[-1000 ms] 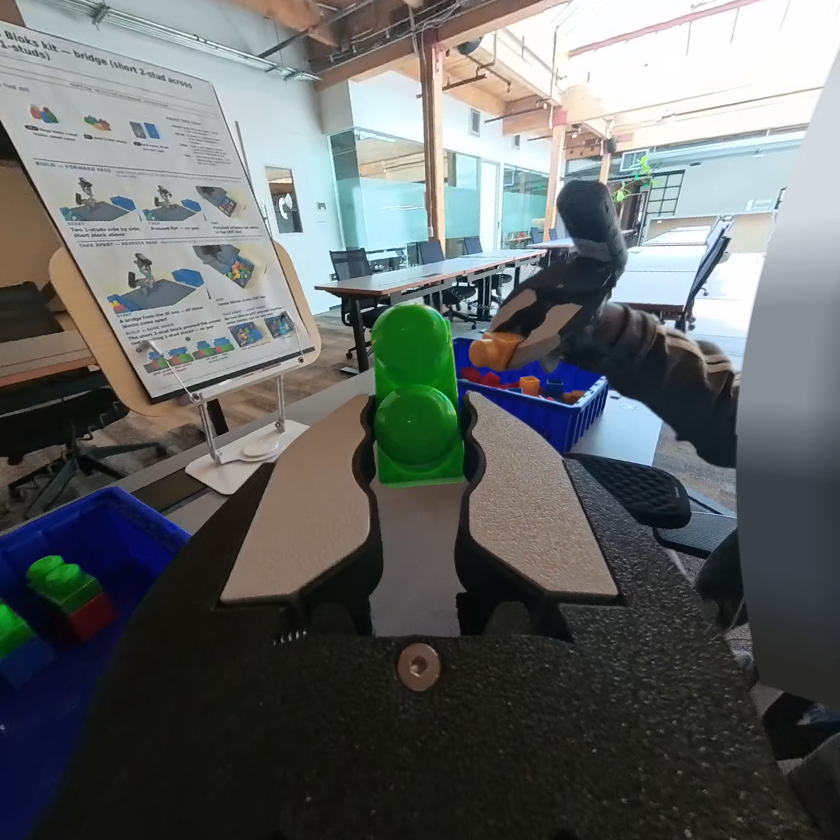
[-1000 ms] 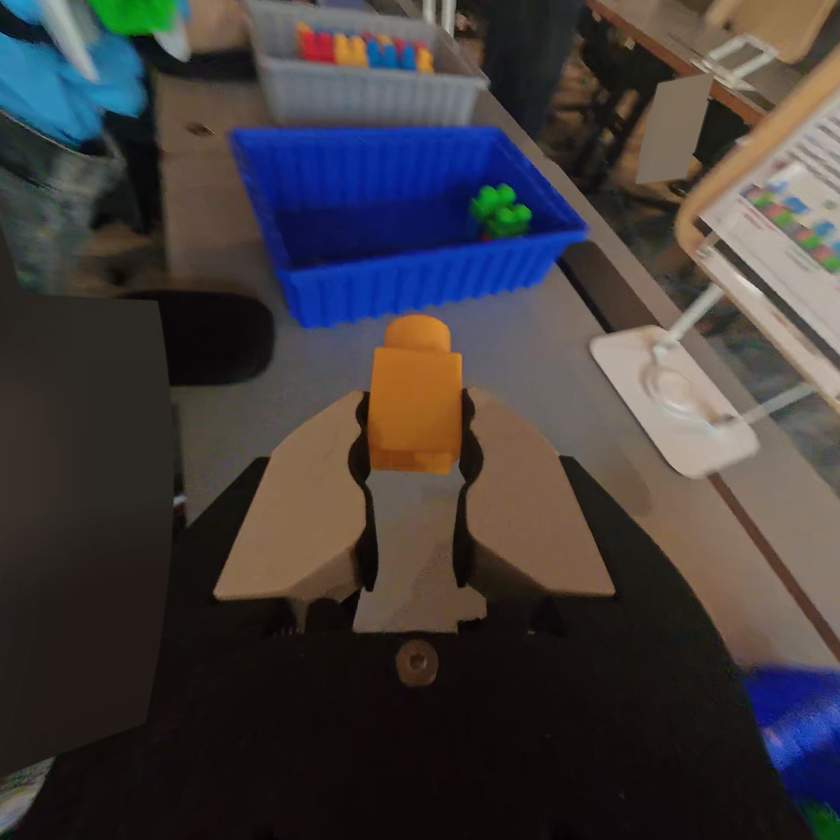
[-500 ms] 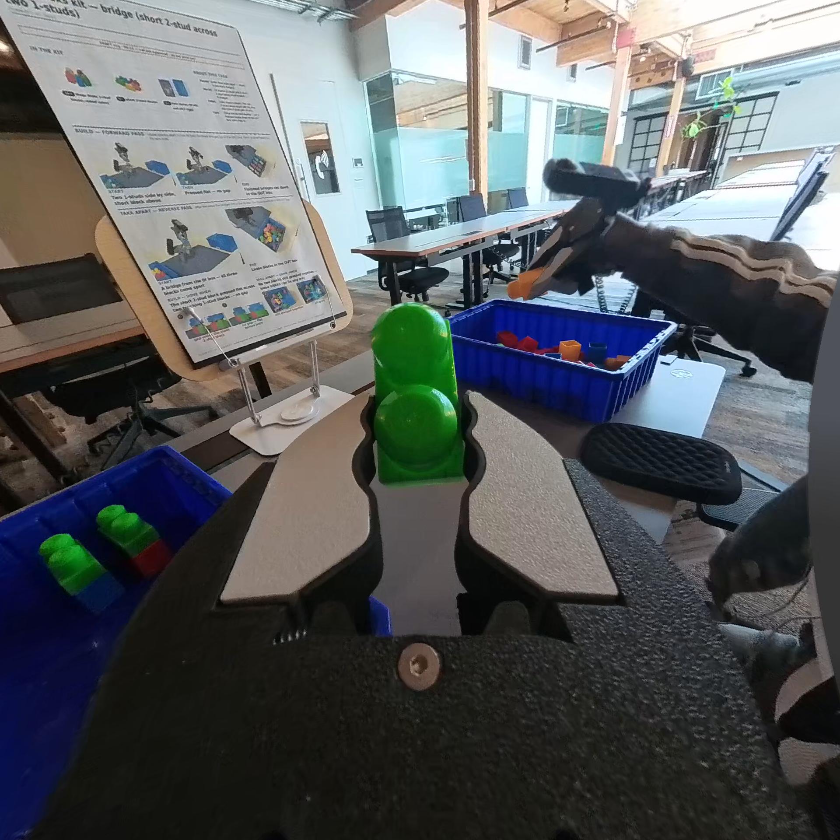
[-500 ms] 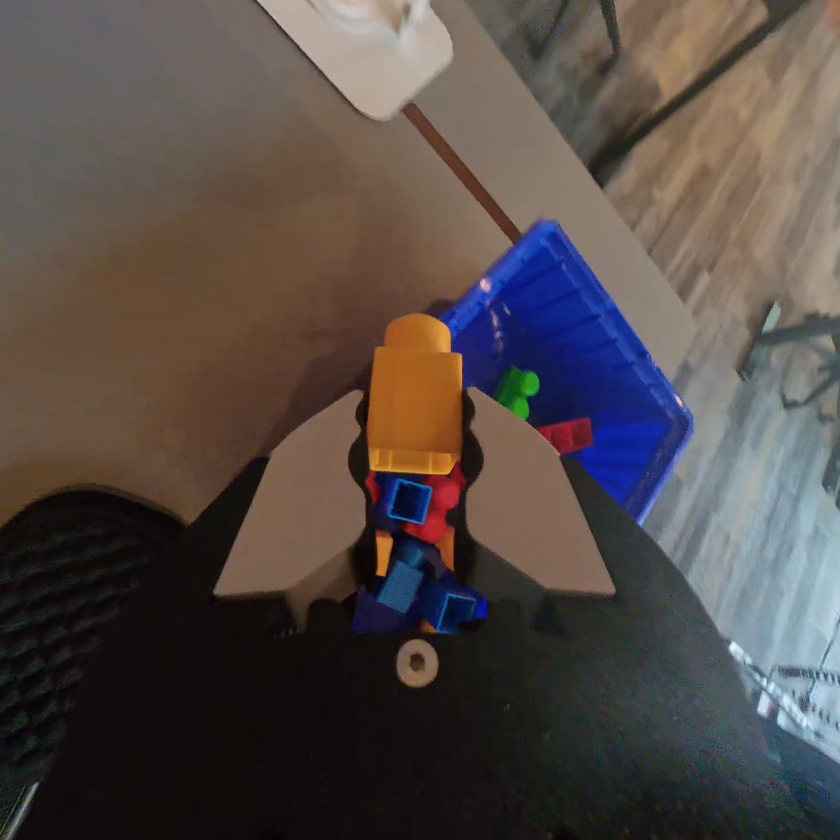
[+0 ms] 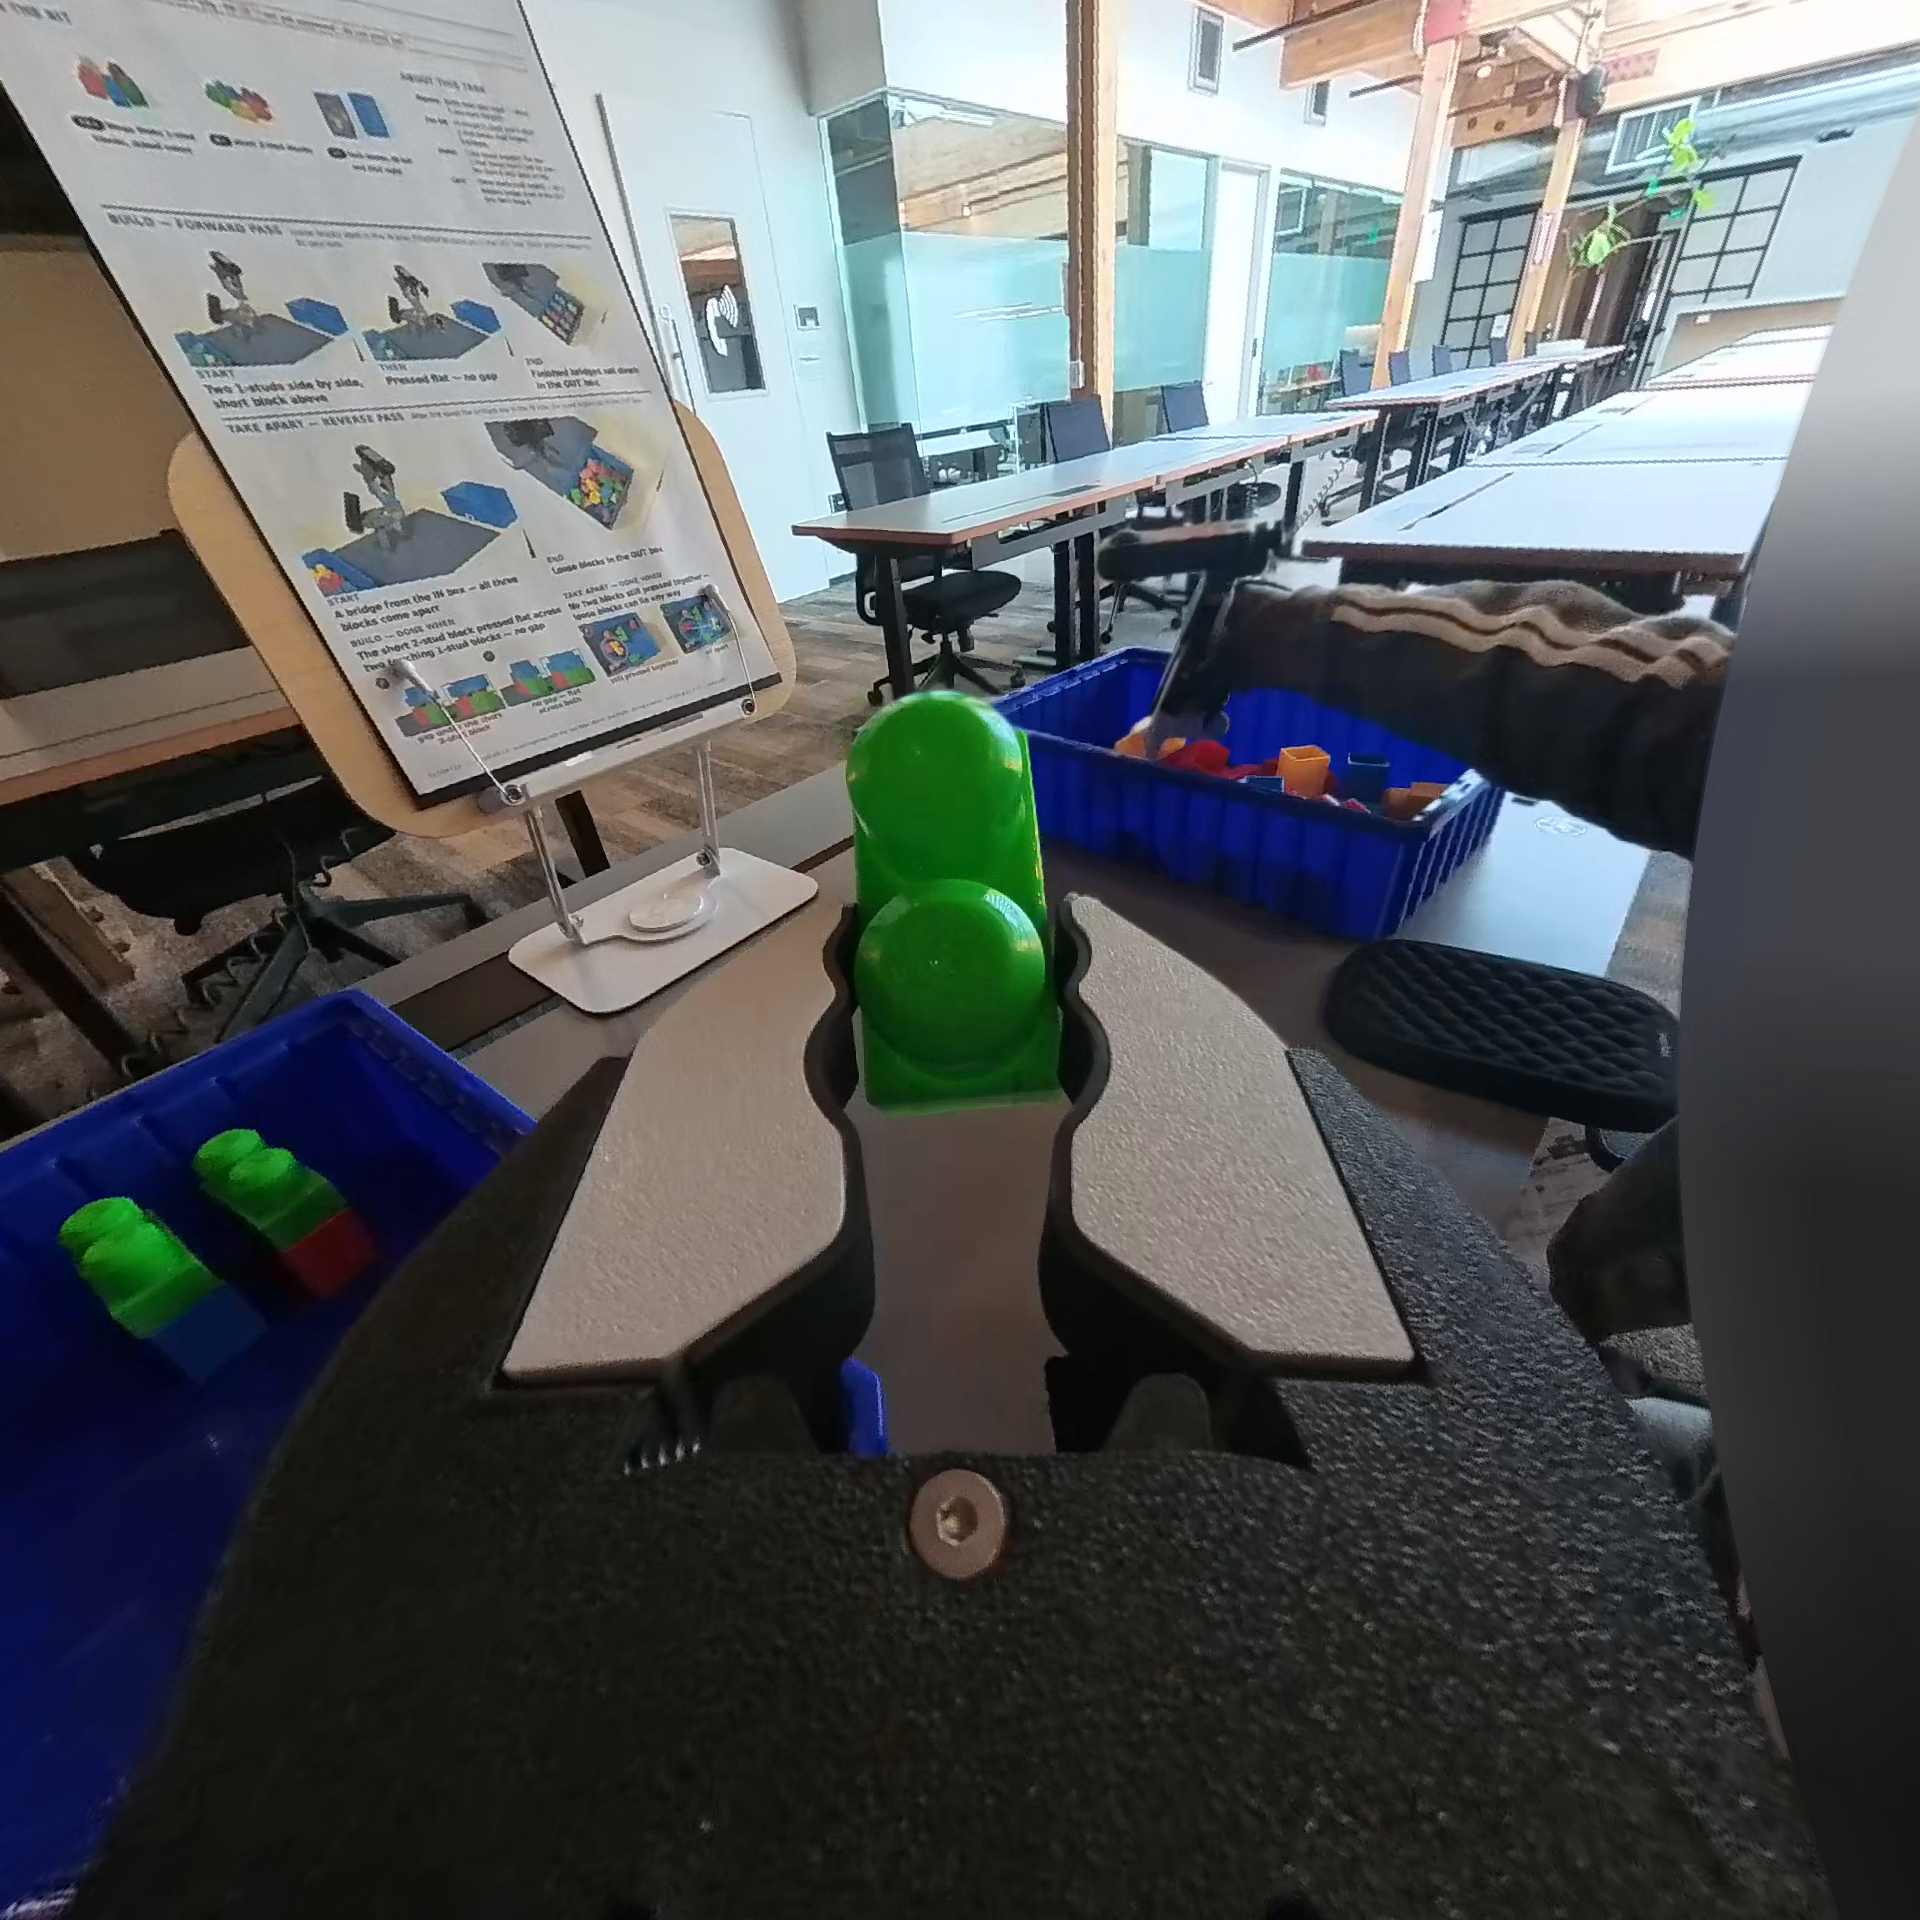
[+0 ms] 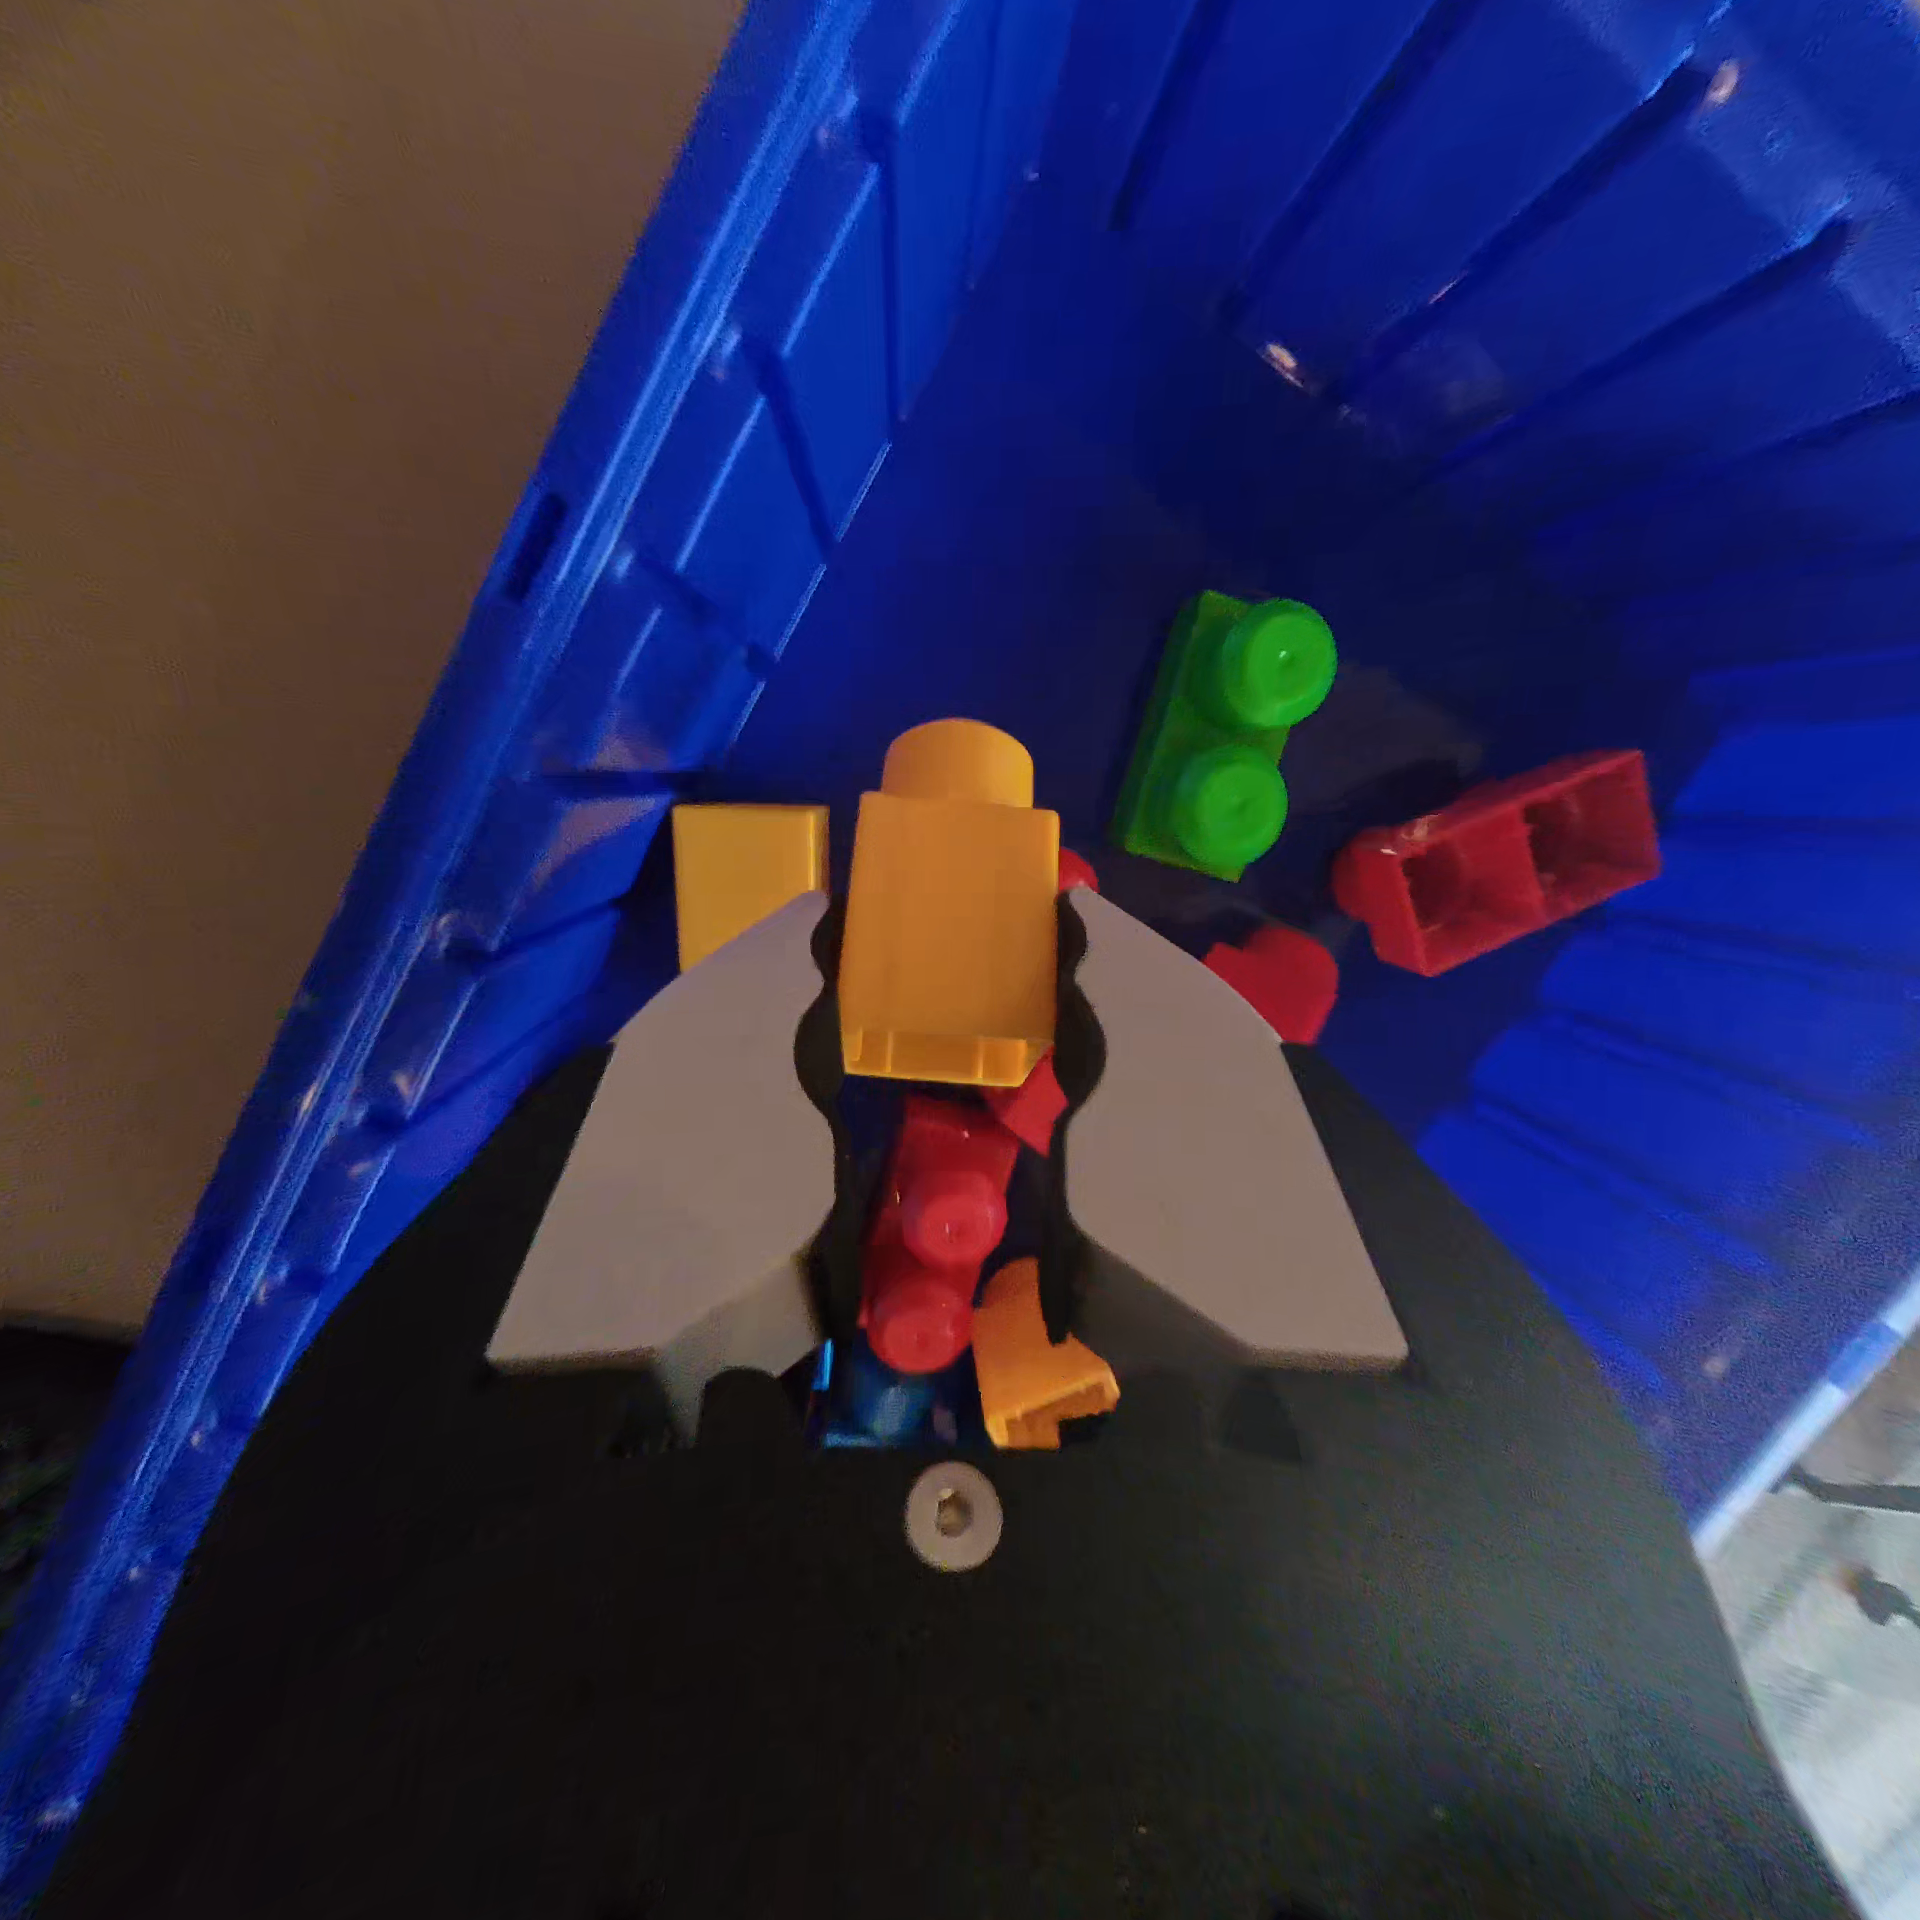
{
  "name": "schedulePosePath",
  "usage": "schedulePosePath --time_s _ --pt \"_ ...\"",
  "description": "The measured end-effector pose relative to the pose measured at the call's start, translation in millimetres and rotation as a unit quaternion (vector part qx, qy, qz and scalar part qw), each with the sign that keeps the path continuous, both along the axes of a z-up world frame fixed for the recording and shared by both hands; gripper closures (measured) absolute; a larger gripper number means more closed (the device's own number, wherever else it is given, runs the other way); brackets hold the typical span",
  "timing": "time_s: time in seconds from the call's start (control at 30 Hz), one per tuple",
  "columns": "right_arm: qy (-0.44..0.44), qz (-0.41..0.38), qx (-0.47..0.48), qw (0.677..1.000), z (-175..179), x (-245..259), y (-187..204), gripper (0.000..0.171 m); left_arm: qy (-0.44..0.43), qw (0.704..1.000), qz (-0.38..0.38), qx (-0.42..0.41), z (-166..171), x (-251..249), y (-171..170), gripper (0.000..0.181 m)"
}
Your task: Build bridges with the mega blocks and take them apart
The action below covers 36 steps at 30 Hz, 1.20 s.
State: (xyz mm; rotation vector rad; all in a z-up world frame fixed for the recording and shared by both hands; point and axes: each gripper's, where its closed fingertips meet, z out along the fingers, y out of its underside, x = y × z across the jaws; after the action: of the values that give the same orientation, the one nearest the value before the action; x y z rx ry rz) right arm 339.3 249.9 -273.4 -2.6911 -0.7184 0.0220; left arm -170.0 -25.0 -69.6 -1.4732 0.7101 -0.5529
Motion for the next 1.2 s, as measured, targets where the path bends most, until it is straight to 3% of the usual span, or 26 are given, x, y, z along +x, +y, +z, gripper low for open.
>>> schedulePosePath --time_s 0.3,0.43,0.57,0.73,0.83,1.0,1.1,1.2 --pt "0.028 -0.03 -0.021 0.999 -27 2 17 0.131 0.01 1.0 0.007 -0.006 -1 0 4 0.146" --pt "0.043 -0.047 -0.005 0.998 -23 7 17 0.11 0.012 1.0 0.003 -0.005 0 1 4 0.146" --pt "0.054 -0.059 0.036 0.996 0 9 15 0.096 0.011 1.0 0.0 -0.007 -2 1 3 0.146" --pt "0.08 -0.02 0.156 0.984 68 -16 7 0.091 0.009 1.0 -0.007 -0.009 -3 2 1 0.146" --pt "0.141 0.054 0.252 0.956 127 -69 -10 0.089 0.01 1.0 -0.012 -0.009 -4 4 0 0.146" --pt "0.251 0.229 0.369 0.865 214 -187 -80 0.09 0.012 1.0 -0.023 -0.011 -6 10 -3 0.146" --pt "0.284 0.329 0.391 0.811 240 -252 -131 0.087 0.013 0.999 -0.031 -0.013 -7 15 -6 0.146" --pt "0.306 0.411 0.36 0.78 244 -308 -179 0.076 0.019 0.999 -0.037 -0.012 -7 19 -10 0.146"
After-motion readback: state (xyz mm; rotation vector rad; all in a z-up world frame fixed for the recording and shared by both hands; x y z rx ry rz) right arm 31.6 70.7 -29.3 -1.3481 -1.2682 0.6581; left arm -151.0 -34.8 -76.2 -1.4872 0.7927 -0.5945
